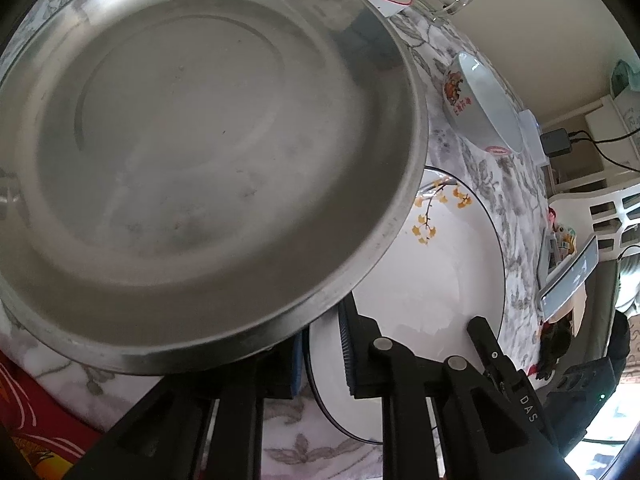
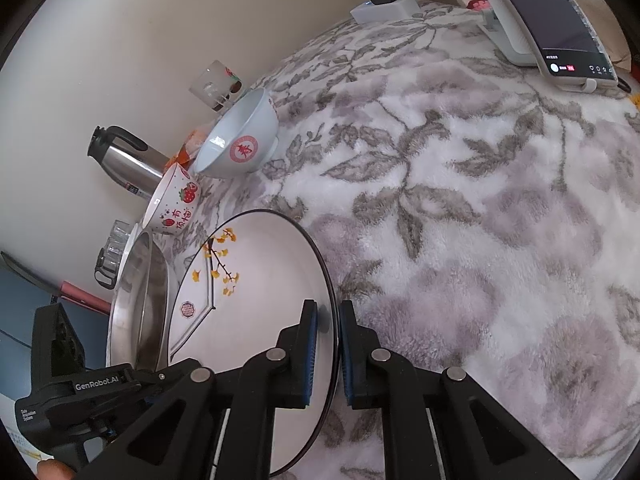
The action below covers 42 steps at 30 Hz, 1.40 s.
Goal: Organize plates and bowls
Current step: 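Lift the yellow-blossom plate on edge with the left tool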
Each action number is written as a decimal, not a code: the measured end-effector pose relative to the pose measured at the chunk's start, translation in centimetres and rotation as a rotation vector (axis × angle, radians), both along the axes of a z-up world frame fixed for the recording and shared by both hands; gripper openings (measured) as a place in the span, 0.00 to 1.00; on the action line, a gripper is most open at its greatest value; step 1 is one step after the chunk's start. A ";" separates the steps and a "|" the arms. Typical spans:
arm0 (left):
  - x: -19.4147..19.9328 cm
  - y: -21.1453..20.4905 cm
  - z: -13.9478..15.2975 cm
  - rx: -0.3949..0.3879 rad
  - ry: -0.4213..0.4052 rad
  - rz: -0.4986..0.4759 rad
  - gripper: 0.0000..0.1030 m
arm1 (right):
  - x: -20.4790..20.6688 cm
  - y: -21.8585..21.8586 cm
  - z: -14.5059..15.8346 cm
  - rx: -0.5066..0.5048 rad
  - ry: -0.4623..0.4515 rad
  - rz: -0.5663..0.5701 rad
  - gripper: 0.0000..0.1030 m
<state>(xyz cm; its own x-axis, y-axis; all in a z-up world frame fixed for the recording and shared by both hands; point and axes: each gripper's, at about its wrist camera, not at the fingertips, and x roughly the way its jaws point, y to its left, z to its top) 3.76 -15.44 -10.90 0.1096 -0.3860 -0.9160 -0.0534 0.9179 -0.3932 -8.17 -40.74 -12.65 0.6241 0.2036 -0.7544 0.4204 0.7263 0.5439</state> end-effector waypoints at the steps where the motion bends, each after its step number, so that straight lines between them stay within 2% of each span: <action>1: 0.0 0.1 -0.1 0.000 -0.001 0.000 0.16 | 0.0 0.0 0.0 0.000 0.000 -0.001 0.11; 12: 0.0 -0.1 -0.2 -0.017 -0.013 -0.005 0.16 | 0.1 0.2 0.1 -0.012 0.007 0.002 0.12; 29: -0.6 -2.7 2.4 -0.058 -0.128 -0.128 0.16 | -1.8 -1.1 1.2 -0.040 -0.001 -0.027 0.12; 42: -1.2 -3.0 3.4 -0.082 -0.165 -0.179 0.16 | -2.8 -1.6 2.0 -0.050 -0.004 -0.050 0.12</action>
<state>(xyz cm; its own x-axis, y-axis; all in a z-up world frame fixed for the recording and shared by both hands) 2.56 -18.41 -7.53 0.1781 -0.4850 -0.8562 0.1785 0.8716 -0.4566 -10.97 -42.32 -10.70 0.6356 0.1342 -0.7602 0.4550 0.7305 0.5093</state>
